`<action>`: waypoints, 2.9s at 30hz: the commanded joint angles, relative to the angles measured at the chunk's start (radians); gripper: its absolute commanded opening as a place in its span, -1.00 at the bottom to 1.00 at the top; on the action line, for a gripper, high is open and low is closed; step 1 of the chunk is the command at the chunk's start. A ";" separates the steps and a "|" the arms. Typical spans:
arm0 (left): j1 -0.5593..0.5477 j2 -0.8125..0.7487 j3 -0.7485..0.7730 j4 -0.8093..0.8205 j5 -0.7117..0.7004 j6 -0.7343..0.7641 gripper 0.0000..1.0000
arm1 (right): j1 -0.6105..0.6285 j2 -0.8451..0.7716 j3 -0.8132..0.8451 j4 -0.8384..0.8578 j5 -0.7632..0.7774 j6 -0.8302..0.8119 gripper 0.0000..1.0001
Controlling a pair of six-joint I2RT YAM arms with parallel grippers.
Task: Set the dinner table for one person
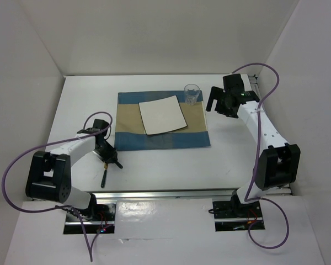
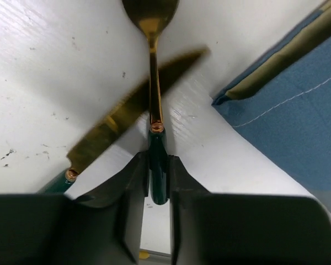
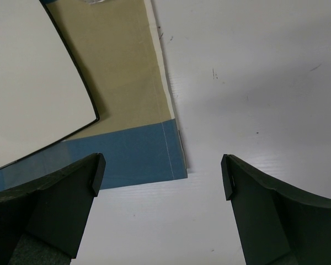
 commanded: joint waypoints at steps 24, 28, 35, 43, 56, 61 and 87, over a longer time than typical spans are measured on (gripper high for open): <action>-0.122 0.387 0.778 -0.238 0.012 0.659 -1.00 | -0.007 -0.040 0.027 0.027 0.011 -0.011 1.00; -0.122 0.479 0.868 -0.248 -0.016 0.624 -1.00 | -0.007 -0.062 0.007 0.007 0.024 -0.002 1.00; -0.122 0.648 1.010 -0.292 0.005 0.661 -1.00 | -0.007 -0.117 -0.013 -0.014 0.056 0.007 1.00; -0.122 0.716 1.046 -0.303 -0.018 0.639 -1.00 | -0.016 -0.146 -0.022 -0.033 0.065 0.007 1.00; -0.122 0.716 1.094 -0.326 0.005 0.607 0.31 | -0.016 -0.165 -0.011 -0.062 0.074 0.017 1.00; -0.122 0.649 1.209 -0.404 0.004 0.625 0.50 | -0.016 -0.174 0.021 -0.050 0.028 -0.015 1.00; -0.043 -0.092 1.226 -0.556 -0.050 0.402 0.50 | 1.133 0.552 0.438 0.120 0.177 0.442 0.82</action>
